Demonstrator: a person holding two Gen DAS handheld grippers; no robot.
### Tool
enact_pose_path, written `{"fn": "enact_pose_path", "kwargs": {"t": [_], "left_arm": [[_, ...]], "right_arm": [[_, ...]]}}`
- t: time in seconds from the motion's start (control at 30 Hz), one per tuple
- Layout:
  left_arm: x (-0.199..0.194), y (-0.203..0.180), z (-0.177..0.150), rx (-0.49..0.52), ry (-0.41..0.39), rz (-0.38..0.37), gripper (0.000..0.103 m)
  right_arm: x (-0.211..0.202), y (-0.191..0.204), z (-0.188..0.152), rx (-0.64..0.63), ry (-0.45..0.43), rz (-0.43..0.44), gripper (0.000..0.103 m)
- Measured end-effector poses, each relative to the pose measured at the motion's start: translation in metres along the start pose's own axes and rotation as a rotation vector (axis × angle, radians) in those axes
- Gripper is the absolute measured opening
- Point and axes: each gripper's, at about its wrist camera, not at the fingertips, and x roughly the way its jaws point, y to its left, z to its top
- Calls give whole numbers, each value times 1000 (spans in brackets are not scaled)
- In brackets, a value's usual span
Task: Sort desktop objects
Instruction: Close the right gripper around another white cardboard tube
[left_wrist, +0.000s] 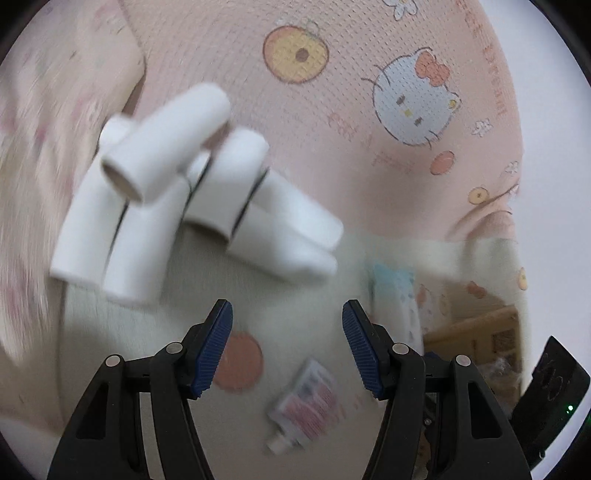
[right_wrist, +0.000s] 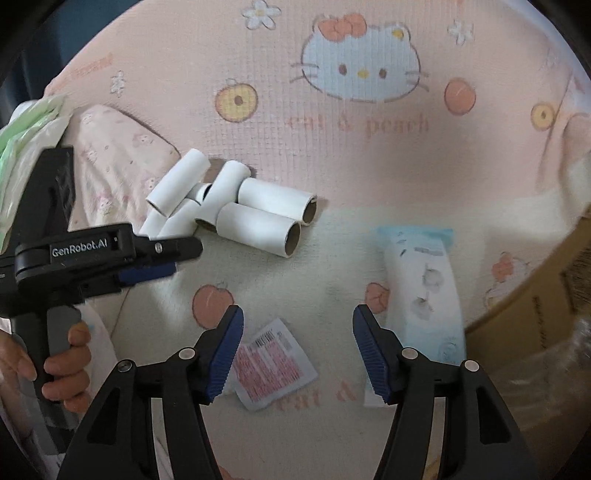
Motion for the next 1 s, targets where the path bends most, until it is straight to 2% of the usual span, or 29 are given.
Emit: {"fn": "enact_pose_path", "kwargs": {"t": [0.2, 0.3, 0.43, 0.5, 0.6, 0.8, 1.0], "left_arm": [[14, 11, 19, -31, 11, -7, 65], [13, 14, 20, -46, 8, -38, 56], [22, 24, 21, -111, 47, -91, 45], [25, 32, 21, -156, 52, -98, 45], [23, 41, 27, -204, 3, -78, 45], [33, 58, 35, -326, -22, -141, 44], [39, 48, 38, -278, -25, -128, 44]], "right_arm": [[23, 6, 18, -34, 21, -5, 60], [38, 9, 25, -42, 38, 2, 60], [57, 9, 36, -24, 64, 12, 60], [65, 7, 41, 7, 68, 30, 60], [78, 2, 46, 73, 75, 62, 60], [91, -1, 50, 151, 76, 57, 60], [98, 6, 55, 139, 57, 70, 60]]}}
